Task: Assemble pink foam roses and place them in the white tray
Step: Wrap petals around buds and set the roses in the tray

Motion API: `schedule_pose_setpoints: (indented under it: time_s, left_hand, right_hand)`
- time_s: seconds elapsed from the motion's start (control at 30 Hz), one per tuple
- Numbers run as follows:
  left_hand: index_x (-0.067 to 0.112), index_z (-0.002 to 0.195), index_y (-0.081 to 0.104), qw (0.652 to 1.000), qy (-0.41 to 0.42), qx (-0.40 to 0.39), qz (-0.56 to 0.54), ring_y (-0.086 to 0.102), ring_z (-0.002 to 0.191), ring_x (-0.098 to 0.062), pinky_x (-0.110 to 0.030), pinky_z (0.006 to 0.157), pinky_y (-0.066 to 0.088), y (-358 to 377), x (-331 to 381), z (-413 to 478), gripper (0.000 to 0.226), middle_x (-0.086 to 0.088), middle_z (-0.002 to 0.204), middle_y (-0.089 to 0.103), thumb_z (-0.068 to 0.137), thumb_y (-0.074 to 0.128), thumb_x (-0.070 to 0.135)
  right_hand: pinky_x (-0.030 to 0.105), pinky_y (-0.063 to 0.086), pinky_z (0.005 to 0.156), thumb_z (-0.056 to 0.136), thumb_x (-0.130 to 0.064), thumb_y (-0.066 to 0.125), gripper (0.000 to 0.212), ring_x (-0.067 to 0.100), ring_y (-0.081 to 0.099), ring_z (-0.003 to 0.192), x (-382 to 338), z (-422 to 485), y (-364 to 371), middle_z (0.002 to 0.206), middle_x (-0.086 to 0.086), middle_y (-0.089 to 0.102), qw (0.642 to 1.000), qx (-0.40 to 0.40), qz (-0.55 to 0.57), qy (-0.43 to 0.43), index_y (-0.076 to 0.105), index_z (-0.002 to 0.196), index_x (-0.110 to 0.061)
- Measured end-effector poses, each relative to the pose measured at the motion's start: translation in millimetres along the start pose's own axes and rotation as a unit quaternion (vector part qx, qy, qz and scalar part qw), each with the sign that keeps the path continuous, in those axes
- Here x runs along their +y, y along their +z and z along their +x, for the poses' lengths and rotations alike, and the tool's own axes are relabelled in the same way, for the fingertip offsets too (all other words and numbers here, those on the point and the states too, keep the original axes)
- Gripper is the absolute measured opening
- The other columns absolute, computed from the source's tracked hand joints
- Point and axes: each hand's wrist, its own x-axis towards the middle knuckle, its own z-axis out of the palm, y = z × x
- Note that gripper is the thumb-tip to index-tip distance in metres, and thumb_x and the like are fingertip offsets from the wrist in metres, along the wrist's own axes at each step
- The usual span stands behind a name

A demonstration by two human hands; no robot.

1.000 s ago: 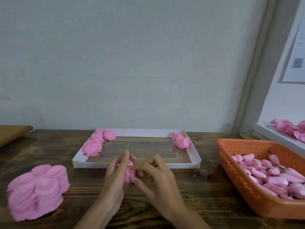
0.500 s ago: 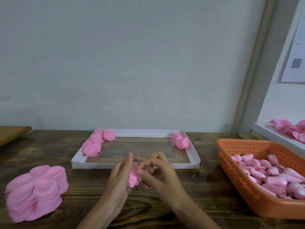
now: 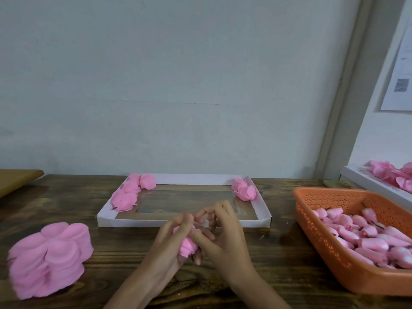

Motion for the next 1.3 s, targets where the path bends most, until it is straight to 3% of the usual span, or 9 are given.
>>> schedule_pose_setpoints:
  time_s: [0.13, 0.23, 0.37, 0.53, 0.67, 0.87, 1.03, 1.17, 1.3]
  left_hand:
    - [0.005, 0.112, 0.068, 0.999, 0.007, -0.047, -0.015, 0.067, 0.070, -0.027, -0.032, 0.050, 0.052, 1, 2, -2, 0.044, -0.027, 0.101, 0.072, 0.077, 0.089, 0.022]
    - [0.013, 0.098, 0.076, 0.999, 0.030, -0.020, -0.039, 0.064, 0.067, -0.024, -0.030, 0.050, 0.051, 2, 2, 1, 0.026, -0.022, 0.088, 0.068, 0.076, 0.086, 0.004]
    - [0.013, 0.088, 0.073, 0.986, 0.058, 0.042, -0.153, 0.065, 0.070, -0.023, -0.029, 0.059, 0.057, -1, 6, 10, 0.014, -0.013, 0.077, 0.061, 0.084, 0.065, 0.003]
    - [0.019, 0.089, 0.077, 0.980, 0.043, 0.085, -0.175, 0.072, 0.090, -0.022, -0.040, 0.087, 0.062, -9, 8, 12, 0.011, -0.007, 0.084, 0.067, 0.087, 0.067, 0.014]
    - [0.018, 0.093, 0.074, 0.986, 0.046, 0.081, -0.139, 0.073, 0.099, -0.026, -0.039, 0.079, 0.065, -4, 5, 9, 0.009, -0.012, 0.096, 0.072, 0.088, 0.067, 0.016]
    - [0.011, 0.138, 0.055, 0.997, 0.059, 0.004, -0.046, 0.065, 0.128, -0.028, -0.033, 0.089, 0.061, 3, 3, 3, 0.053, -0.013, 0.136, 0.069, 0.089, 0.073, 0.017]
    - [0.008, 0.133, 0.058, 0.999, 0.009, -0.016, -0.034, 0.060, 0.135, -0.032, -0.045, 0.094, 0.050, -1, 4, 1, 0.075, -0.015, 0.141, 0.065, 0.073, 0.093, 0.035]
    - [0.023, 0.114, 0.078, 0.997, -0.031, -0.033, 0.057, 0.055, 0.102, -0.030, -0.023, 0.053, 0.041, -2, 6, -3, 0.054, -0.011, 0.137, 0.069, 0.074, 0.087, 0.059]
    - [0.026, 0.094, 0.078, 0.998, -0.032, -0.022, 0.042, 0.064, 0.125, -0.037, -0.031, 0.079, 0.052, -1, 6, -2, 0.039, -0.013, 0.132, 0.071, 0.076, 0.085, 0.059]
  right_hand:
    - [0.045, 0.052, 0.065, 0.087, -0.039, 0.079, 0.025, 0.031, 0.057, 0.073, -3, 1, -3, 0.087, -0.009, 0.054, 0.984, 0.020, 0.147, 0.099, 0.059, 0.100, -0.035]
    - [0.035, 0.052, 0.065, 0.104, -0.040, 0.060, 0.022, 0.021, 0.052, 0.070, -7, 3, -3, 0.078, -0.002, 0.051, 0.947, 0.049, 0.252, 0.191, 0.057, 0.093, -0.022]
    - [0.037, 0.053, 0.067, 0.098, -0.042, 0.065, 0.036, 0.022, 0.059, 0.070, -5, 0, 0, 0.076, 0.000, 0.064, 0.958, 0.021, 0.222, 0.177, 0.059, 0.094, -0.007]
    - [0.037, 0.061, 0.076, 0.079, -0.042, 0.087, 0.041, 0.014, 0.071, 0.086, -5, -14, 17, 0.101, -0.007, 0.072, 0.984, -0.069, 0.093, 0.135, 0.062, 0.106, -0.026]
    - [0.033, 0.063, 0.076, 0.080, -0.033, 0.086, 0.048, 0.013, 0.073, 0.095, -2, -22, 28, 0.111, -0.012, 0.073, 0.991, -0.061, 0.074, 0.096, 0.061, 0.121, -0.033]
    - [0.045, 0.060, 0.083, 0.097, -0.032, 0.070, 0.025, 0.016, 0.074, 0.098, -3, -19, 26, 0.105, -0.007, 0.076, 0.994, -0.048, 0.064, 0.080, 0.069, 0.123, -0.032]
    - [0.034, 0.052, 0.076, 0.106, -0.014, 0.057, 0.018, 0.017, 0.063, 0.083, -14, -8, 18, 0.086, 0.000, 0.069, 0.941, -0.122, 0.254, 0.188, 0.073, 0.111, -0.008]
    - [0.027, 0.045, 0.062, 0.095, -0.026, 0.058, 0.029, 0.016, 0.057, 0.068, -24, -6, 24, 0.071, 0.006, 0.059, 0.850, -0.155, 0.383, 0.327, 0.064, 0.111, -0.002]
    - [0.021, 0.039, 0.052, 0.083, -0.038, 0.070, 0.039, 0.011, 0.052, 0.057, -31, -7, 27, 0.065, 0.003, 0.051, 0.768, -0.179, 0.477, 0.388, 0.060, 0.113, -0.014]
